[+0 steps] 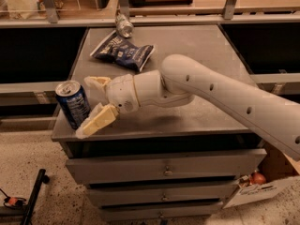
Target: Knock pepsi can over
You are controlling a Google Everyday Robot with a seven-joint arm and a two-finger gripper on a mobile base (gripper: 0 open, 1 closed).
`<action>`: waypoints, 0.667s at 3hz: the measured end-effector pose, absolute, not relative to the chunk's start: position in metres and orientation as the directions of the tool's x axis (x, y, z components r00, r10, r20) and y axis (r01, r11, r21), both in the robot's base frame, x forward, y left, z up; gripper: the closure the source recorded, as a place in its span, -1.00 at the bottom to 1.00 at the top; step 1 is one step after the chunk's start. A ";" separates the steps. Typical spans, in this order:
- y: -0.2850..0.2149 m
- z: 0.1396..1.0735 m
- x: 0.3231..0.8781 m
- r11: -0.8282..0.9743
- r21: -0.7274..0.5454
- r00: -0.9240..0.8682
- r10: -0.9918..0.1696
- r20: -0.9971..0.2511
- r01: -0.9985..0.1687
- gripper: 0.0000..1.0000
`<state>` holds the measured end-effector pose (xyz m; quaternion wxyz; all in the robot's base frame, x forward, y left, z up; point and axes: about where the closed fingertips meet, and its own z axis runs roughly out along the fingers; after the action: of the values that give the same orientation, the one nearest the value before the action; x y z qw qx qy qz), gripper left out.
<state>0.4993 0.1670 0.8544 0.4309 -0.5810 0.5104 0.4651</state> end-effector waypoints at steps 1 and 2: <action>0.171 0.856 0.497 -0.093 -0.047 0.062 -0.168 -0.984 -0.995 -1.00; 0.172 0.856 0.497 -0.089 -0.050 0.065 -0.166 -0.984 -0.995 -1.00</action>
Offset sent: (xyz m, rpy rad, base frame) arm 0.0007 0.0000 0.0015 0.0318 -0.0268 -0.0334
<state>0.4967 0.1724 0.8563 0.4485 -0.5755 0.5043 0.4619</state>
